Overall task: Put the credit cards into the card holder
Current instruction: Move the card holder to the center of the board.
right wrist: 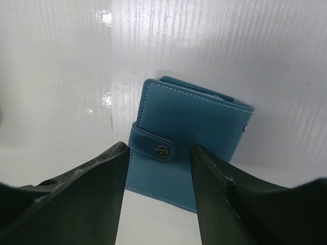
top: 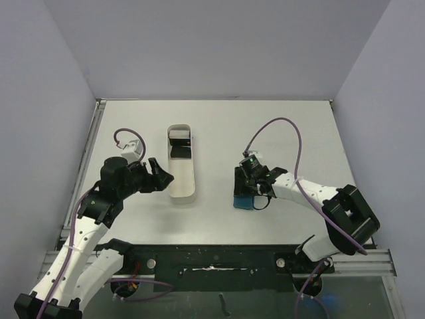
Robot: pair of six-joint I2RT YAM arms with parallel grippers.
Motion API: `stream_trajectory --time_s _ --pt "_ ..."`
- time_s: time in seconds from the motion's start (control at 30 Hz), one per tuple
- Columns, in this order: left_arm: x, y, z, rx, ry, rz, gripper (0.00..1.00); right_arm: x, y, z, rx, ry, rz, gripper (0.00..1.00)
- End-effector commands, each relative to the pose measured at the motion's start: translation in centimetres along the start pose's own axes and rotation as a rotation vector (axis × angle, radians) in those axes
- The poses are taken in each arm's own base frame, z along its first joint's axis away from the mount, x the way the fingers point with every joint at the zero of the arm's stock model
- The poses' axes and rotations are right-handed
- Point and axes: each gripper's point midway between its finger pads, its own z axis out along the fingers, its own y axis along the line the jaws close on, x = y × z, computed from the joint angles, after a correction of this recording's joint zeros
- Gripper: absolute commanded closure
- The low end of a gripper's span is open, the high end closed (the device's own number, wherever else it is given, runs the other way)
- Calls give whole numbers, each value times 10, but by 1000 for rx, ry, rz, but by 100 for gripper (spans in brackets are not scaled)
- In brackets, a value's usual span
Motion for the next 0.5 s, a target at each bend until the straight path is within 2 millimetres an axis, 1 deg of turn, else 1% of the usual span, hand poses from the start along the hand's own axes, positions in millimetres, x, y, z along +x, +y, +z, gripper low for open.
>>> stream_trajectory --time_s 0.0,0.03,0.13,0.17,0.2,0.27,0.3,0.47 --pt "-25 -37 -4 135 -60 -36 34 -26 14 -29 -71 -102 25 49" --pt "-25 -40 -3 147 -54 -43 36 -28 11 -35 -68 -116 31 49" --pt "-25 -46 2 161 -38 -51 41 -35 -6 -48 -68 -161 87 49" --pt "-26 -46 2 154 -36 -51 42 -34 -13 -49 -74 -162 108 50" --pt "-27 -47 3 152 -32 -50 42 -30 -21 -48 -78 -158 129 53" --pt "-28 -52 4 161 -29 -52 42 -26 -29 -47 -95 -155 159 59" --pt "-29 -55 5 170 -29 -53 42 -24 -28 -46 -114 -151 170 62" --pt "-23 -67 11 190 -11 -64 45 -13 -26 -37 -160 -140 225 65"
